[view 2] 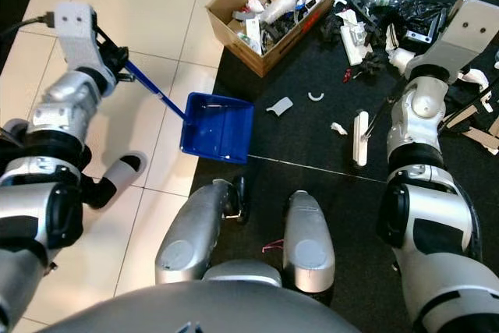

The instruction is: Sweep floor

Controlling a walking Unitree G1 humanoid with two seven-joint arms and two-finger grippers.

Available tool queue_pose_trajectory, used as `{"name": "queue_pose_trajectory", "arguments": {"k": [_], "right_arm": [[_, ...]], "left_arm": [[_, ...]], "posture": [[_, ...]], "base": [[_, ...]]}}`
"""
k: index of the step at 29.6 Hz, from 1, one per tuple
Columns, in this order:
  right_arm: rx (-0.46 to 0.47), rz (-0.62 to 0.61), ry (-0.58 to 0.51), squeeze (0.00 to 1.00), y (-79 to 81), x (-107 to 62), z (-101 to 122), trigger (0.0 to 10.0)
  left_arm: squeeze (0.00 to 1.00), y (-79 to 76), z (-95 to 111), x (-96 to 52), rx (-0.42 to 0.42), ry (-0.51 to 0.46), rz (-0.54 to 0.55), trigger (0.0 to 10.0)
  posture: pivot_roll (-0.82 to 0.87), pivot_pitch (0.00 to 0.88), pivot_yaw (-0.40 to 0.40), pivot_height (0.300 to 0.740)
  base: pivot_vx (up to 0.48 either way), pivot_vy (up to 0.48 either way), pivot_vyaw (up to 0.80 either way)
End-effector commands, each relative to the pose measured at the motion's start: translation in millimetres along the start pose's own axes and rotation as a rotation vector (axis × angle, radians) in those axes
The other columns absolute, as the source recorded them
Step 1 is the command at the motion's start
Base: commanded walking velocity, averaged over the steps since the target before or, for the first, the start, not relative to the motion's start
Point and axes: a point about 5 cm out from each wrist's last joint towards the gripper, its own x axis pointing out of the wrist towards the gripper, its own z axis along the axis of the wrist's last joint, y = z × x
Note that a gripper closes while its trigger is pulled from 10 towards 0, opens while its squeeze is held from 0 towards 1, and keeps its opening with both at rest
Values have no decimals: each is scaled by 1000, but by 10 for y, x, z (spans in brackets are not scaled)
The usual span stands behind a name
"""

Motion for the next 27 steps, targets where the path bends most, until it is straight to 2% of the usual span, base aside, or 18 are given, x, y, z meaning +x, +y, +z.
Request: {"name": "queue_pose_trajectory", "arguments": {"k": [1,2,4,6,7,8,9,16,22,23,27], "right_arm": [[-3,-27,-7,0,-76,-6,-1,10000],[-3,-28,-6,0,-81,-10,-6,10000],[0,-35,-12,0,-90,-17,-6,10000],[4,-40,-19,0,-92,-16,4,10000],[4,-40,-19,0,-92,-16,4,10000],[8,-41,-25,0,-90,-12,15,10000],[9,-42,-29,0,-87,-9,22,10000],[25,-39,-57,0,-68,27,91,10000],[33,-40,-73,0,-63,58,138,10000],[34,-38,-75,0,-59,71,152,10000],[34,-34,-85,0,-53,99,189,10000]], "left_arm": [[0,39,-246,-38,14,102,3,10000],[0,38,-220,-44,28,90,6,10000],[0,-5,-8,-53,63,-99,-2,10000],[0,-53,200,-92,37,-274,-25,10000],[0,-53,200,-92,37,-274,-25,10000],[0,-60,299,-113,22,-339,-28,10000],[0,-56,332,-119,26,-358,-22,10000],[0,-23,365,-106,52,-348,-29,10000],[0,9,302,-65,-28,-338,-45,10000],[0,23,260,-23,-98,-299,-53,10000],[0,80,203,14,-122,-238,-25,10000]], "posture": [[45,158,68,740],[45,158,68,740],[44,155,67,740],[45,154,66,740],[45,154,66,740],[44,152,65,740],[44,152,65,740],[40,151,62,740],[38,153,55,740],[34,153,50,740],[23,152,49,740]], "base": [[0,0,0],[0,0,0],[0,0,0],[0,0,0],[0,0,0],[0,0,0],[0,0,0],[0,0,0],[0,0,0],[0,0,0],[0,0,0]]}}
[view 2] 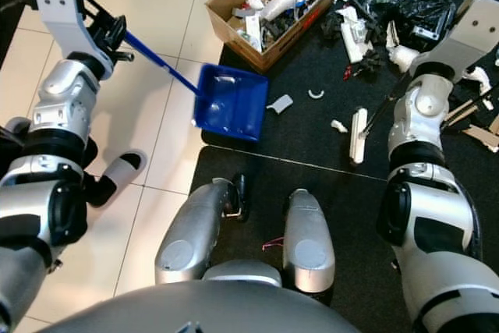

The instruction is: Sweep floor

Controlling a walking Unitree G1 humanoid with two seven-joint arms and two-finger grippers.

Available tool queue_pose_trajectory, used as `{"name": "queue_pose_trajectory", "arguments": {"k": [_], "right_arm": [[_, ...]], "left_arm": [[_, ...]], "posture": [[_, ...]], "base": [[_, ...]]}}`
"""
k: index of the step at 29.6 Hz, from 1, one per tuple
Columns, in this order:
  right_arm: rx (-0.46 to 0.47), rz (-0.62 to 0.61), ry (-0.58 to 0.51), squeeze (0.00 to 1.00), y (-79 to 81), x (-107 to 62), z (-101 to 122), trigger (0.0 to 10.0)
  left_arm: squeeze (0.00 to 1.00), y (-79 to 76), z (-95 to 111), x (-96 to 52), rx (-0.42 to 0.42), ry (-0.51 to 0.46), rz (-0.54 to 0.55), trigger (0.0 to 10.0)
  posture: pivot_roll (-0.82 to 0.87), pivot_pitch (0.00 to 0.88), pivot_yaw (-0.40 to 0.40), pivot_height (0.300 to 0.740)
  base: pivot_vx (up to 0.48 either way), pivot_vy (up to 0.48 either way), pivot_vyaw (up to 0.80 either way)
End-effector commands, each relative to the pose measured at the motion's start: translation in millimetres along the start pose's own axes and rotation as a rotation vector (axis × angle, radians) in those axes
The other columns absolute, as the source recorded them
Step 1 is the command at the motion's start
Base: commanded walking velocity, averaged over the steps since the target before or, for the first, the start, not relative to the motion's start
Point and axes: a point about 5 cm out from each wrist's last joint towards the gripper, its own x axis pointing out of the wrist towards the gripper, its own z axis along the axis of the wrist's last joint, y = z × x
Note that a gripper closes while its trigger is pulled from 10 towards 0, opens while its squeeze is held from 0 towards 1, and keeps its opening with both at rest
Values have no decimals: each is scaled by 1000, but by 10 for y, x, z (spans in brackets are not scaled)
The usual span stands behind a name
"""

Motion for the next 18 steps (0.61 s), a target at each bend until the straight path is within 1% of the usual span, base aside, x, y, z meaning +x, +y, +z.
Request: {"name": "queue_pose_trajectory", "arguments": {"k": [1,4,7,9,12,14,18], "right_arm": [[3,-1,-54,0,-16,54,111,10000],[0,4,-64,0,-19,82,145,10000],[0,4,-65,0,-19,85,150,10000],[-3,10,-69,0,-17,99,166,10000],[-5,12,-69,0,-15,109,174,10000],[-8,25,-66,0,12,128,186,10000],[-10,36,-59,0,39,136,183,10000]], "left_arm": [[0,102,38,-14,-4,-1,36,10000],[0,160,73,-16,8,0,56,10000],[0,170,78,-16,11,0,59,10000],[0,218,124,-19,9,-7,71,10000],[0,249,150,-22,11,-4,77,10000],[0,331,240,-36,13,-19,82,10000],[0,345,230,-35,11,0,84,10000]], "posture": [[23,152,49,740],[17,151,51,740],[17,151,51,740],[18,151,52,740],[18,151,52,740],[36,149,54,740],[44,149,48,740]], "base": [[0,0,0],[0,0,0],[0,0,0],[0,0,0],[0,0,0],[0,0,0],[0,0,0]]}}
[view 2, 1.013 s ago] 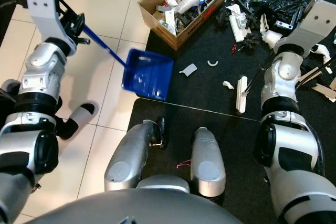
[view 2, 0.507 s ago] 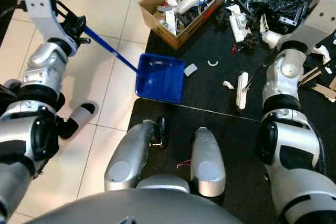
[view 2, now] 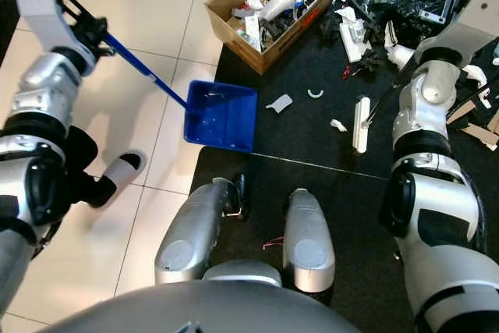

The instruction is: Sweep floor

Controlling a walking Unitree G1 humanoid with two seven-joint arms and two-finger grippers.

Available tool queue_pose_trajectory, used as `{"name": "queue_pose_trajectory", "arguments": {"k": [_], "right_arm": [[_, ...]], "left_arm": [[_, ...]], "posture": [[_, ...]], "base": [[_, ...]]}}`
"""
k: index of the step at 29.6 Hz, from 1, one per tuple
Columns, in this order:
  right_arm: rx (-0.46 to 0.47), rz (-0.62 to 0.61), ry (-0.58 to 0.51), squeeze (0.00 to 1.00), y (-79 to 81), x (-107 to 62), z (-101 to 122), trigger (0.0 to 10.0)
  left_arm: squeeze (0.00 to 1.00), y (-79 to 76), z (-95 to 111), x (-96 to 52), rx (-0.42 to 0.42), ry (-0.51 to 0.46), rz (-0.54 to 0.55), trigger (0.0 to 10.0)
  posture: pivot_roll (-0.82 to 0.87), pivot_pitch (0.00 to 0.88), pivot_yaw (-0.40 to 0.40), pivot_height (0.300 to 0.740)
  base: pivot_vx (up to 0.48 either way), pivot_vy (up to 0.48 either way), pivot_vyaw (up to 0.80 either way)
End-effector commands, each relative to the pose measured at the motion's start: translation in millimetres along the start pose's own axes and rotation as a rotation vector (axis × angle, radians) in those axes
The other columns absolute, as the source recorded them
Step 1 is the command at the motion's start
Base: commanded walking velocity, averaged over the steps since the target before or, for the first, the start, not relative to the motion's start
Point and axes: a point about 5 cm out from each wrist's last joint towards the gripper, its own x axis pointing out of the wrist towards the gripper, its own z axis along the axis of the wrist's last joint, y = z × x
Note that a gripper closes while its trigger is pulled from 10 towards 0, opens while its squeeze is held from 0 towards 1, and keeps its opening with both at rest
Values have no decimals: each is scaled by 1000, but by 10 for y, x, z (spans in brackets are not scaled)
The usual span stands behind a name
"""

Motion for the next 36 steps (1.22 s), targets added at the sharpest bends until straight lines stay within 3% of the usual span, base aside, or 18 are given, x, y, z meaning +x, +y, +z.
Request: {"name": "queue_pose_trajectory", "arguments": {"k": [1,6,16,36], "right_arm": [[-22,10,-17,0,-24,27,37,10000],[-26,27,0,0,11,35,19,10000],[-2,15,74,0,44,6,-97,10000],[-43,-22,47,0,20,101,11,10000]], "left_arm": [[0,58,-5,-14,-3,14,4,10000],[0,-13,-70,10,4,42,-5,10000],[0,-178,4,94,17,-11,18,10000],[0,-390,130,195,35,-13,-22,10000]], "posture": [[46,151,46,740],[43,154,45,740],[46,175,49,740],[54,283,70,740]], "base": [[0,0,0],[0,0,0],[0,0,0],[0,0,0]]}}
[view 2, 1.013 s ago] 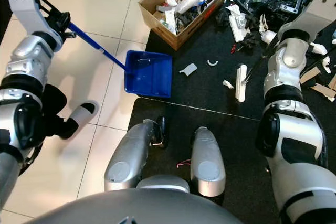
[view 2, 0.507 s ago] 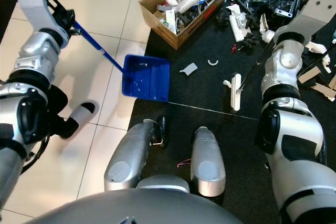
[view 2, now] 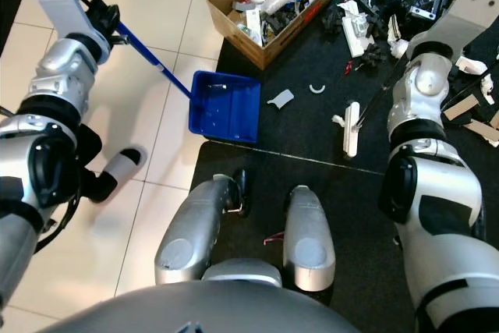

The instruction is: Sweep floor

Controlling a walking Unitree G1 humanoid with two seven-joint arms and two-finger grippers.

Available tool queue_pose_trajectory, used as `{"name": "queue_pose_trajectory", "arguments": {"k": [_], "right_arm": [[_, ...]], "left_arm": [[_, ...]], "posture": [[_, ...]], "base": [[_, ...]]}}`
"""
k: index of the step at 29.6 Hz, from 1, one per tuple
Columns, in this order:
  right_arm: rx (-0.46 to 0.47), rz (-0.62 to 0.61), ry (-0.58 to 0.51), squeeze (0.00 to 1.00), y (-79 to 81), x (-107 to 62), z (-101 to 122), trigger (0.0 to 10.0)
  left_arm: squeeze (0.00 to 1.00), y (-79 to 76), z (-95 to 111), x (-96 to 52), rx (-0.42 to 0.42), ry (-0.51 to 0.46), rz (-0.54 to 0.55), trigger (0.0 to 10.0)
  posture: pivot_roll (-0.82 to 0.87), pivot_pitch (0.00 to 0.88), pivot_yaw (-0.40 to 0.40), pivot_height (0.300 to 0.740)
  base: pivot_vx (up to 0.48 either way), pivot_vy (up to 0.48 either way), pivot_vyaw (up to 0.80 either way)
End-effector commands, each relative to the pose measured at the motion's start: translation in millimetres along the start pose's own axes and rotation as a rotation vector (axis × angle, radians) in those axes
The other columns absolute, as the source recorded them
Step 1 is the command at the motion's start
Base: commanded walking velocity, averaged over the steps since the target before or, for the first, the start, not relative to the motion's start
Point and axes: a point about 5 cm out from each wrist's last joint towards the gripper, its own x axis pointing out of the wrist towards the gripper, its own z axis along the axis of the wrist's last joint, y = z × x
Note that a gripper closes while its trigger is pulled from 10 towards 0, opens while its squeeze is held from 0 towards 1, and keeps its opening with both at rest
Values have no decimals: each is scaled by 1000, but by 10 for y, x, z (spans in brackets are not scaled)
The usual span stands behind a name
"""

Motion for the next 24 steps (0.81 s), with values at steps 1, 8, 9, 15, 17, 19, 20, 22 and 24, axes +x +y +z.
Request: {"name": "queue_pose_trajectory", "arguments": {"k": [1,8,9,15,17,19,20,22,24], "right_arm": [[-51,-1,-17,0,-24,23,35,10000],[-47,-37,25,0,-58,-20,-55,10000],[-40,-41,32,0,-57,-27,-70,10000],[59,-62,101,0,6,-87,-189,10000],[71,-63,111,0,25,-96,-205,10000],[76,-62,123,0,81,-106,-220,10000],[81,-55,130,0,137,-105,-219,10000],[95,-33,142,0,244,-102,-211,10000],[112,4,150,0,366,-100,-194,10000]], "left_arm": [[0,-70,46,29,-8,-14,-11,10000],[0,-194,98,70,-36,-27,-40,10000],[0,-202,97,72,-32,-25,-41,10000],[0,-234,65,75,-4,-10,-44,10000],[0,-231,56,73,-4,-7,-41,10000],[0,-226,35,67,6,-6,-36,10000],[0,-235,21,64,14,-4,-44,10000],[0,-249,-3,60,17,-1,-53,10000],[0,-254,-26,55,18,3,-56,10000]], "posture": [[56,294,73,740],[75,305,91,740],[77,304,94,740],[104,297,106,740],[104,297,106,740],[110,298,111,740],[113,300,111,740],[126,301,109,740],[135,302,106,740]], "base": [[0,0,0],[0,0,0],[0,0,0],[0,0,0],[0,0,0],[0,0,0],[0,0,0],[0,0,0],[0,0,0]]}}
